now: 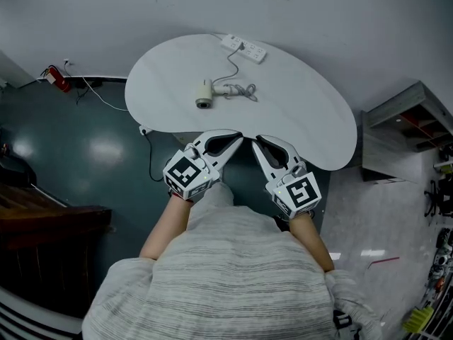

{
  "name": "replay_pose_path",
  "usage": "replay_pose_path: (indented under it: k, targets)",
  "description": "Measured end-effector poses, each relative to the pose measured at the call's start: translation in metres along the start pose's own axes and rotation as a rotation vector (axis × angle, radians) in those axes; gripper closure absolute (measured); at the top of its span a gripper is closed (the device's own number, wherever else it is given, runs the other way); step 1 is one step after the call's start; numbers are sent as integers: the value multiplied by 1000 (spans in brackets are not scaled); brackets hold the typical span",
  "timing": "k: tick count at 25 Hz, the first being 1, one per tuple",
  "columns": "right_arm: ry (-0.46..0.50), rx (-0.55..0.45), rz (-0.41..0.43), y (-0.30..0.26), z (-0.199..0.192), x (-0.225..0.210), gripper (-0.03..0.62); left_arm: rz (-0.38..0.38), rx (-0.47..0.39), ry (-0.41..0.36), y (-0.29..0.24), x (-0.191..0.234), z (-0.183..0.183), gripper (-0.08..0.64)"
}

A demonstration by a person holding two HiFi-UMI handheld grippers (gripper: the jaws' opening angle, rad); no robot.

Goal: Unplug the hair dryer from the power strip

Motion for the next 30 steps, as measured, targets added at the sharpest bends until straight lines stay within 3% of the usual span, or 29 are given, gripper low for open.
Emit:
replay_pose_path:
  k: [10, 19, 23, 30]
  targets:
    - [-9, 58, 10, -75, -28, -72, 532, 13, 15, 24, -40, 100, -19, 551]
    - [-14, 83, -53, -159, -40, -154, 491, -36, 97, -6, -86, 216, -23, 549]
    - [29, 116, -74, -188, -50, -182, 489, -53, 126, -11, -102, 259, -31, 548]
    - [43, 206, -98, -214, -78, -211, 485, -63, 253, -14, -118, 313, -70, 458]
Point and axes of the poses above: the fingertips, and each gripper's own axes: y backward along the fingers, x to its left, z out of its top, the point moved 3 cm from there along y, backward along the fingers, and after that the axes turned 12 degrees about -x, right-handed, at the moved point
